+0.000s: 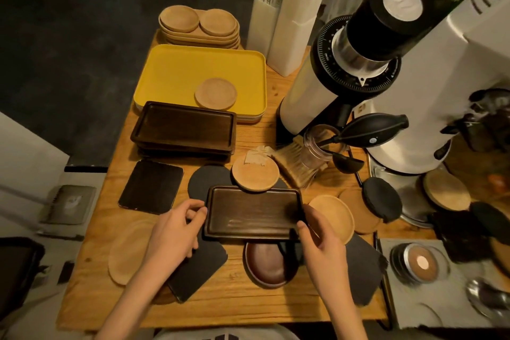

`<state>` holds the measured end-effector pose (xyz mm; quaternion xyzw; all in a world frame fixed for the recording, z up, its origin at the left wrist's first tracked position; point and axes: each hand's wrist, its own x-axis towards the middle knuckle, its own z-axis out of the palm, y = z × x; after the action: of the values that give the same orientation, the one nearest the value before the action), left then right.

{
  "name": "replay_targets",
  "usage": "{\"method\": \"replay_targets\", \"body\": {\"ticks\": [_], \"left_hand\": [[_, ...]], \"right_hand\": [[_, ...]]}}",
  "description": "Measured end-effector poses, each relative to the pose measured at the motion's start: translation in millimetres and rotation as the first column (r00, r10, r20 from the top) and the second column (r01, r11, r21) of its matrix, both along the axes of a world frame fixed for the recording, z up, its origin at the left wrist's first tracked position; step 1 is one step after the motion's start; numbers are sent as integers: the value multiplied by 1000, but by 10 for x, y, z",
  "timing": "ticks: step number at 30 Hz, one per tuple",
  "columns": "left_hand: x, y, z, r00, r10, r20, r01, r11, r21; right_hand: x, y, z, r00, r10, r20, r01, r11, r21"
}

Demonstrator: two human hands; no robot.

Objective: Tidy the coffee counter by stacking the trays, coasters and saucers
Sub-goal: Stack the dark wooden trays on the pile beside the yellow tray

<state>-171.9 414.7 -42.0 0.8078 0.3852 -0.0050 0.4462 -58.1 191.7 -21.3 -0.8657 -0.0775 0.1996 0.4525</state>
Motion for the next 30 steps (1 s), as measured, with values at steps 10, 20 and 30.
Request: {"method": "replay_targets", "body": {"ticks": [10, 20, 30], "left_hand": [[2, -32, 34, 999, 34, -2, -34, 996, -84], [38, -109, 57, 996, -23, -91, 16, 997, -72], [-161, -117, 207, 999, 52, -6, -52, 985, -164]], "right_hand": [[20, -5, -9, 997, -49, -62, 53, 997, 53], [11, -29, -4, 985, -122, -118, 138, 982, 130], [-206, -115, -9, 937, -145, -318, 238, 931, 276]]}}
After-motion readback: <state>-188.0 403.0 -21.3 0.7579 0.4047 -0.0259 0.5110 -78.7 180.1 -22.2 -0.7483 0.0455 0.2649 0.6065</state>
